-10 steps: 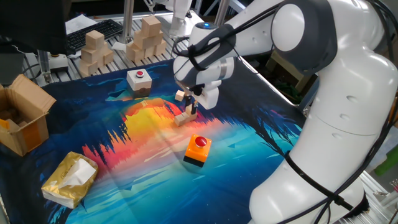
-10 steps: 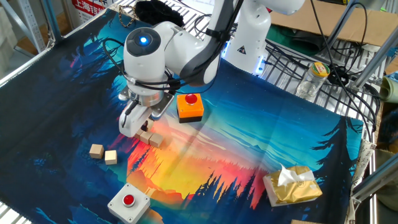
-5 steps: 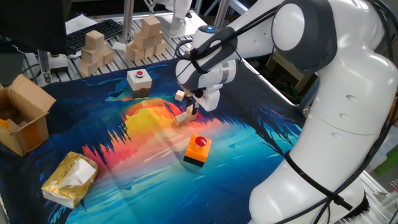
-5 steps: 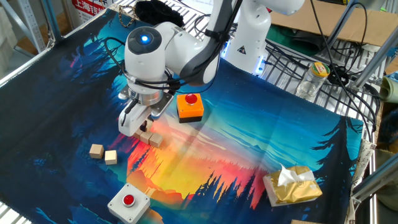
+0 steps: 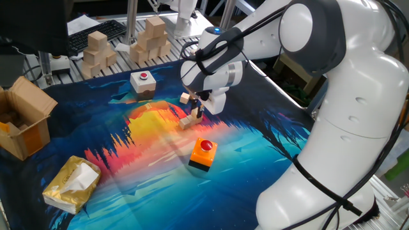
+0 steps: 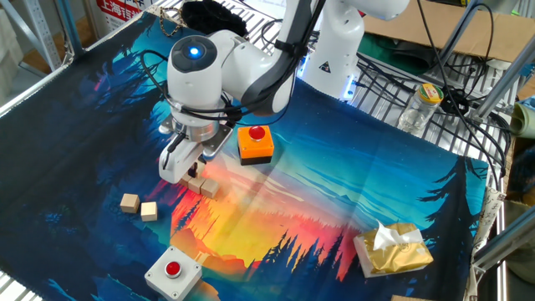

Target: Stack the blocks into a pyramid shape

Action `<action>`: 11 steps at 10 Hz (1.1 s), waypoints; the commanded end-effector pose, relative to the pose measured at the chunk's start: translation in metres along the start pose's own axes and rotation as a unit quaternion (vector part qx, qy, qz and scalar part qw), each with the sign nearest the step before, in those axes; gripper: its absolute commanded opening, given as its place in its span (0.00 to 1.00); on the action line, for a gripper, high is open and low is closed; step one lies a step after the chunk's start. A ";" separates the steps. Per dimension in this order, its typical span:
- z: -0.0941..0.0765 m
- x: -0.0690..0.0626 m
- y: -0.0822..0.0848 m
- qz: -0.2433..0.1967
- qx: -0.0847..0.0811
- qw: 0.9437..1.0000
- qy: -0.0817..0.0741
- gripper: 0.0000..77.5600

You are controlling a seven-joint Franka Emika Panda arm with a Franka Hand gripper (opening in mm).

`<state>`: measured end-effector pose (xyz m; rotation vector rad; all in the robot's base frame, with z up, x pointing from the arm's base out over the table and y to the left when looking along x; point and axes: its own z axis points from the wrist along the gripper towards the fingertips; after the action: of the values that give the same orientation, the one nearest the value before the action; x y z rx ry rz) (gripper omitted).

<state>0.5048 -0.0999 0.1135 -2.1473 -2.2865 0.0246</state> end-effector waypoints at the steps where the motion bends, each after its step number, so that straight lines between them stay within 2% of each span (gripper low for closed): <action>1: 0.001 0.002 0.001 -0.001 -0.005 1.000 0.001 0.01; 2: 0.006 0.006 0.003 -0.006 -0.006 1.000 -0.005 0.01; 8: 0.003 0.015 0.002 -0.011 -0.009 1.000 0.007 0.01; 11: 0.007 0.017 0.004 -0.011 -0.009 1.000 0.006 0.01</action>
<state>0.5065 -0.0829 0.1058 -2.1236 -2.3098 -0.0068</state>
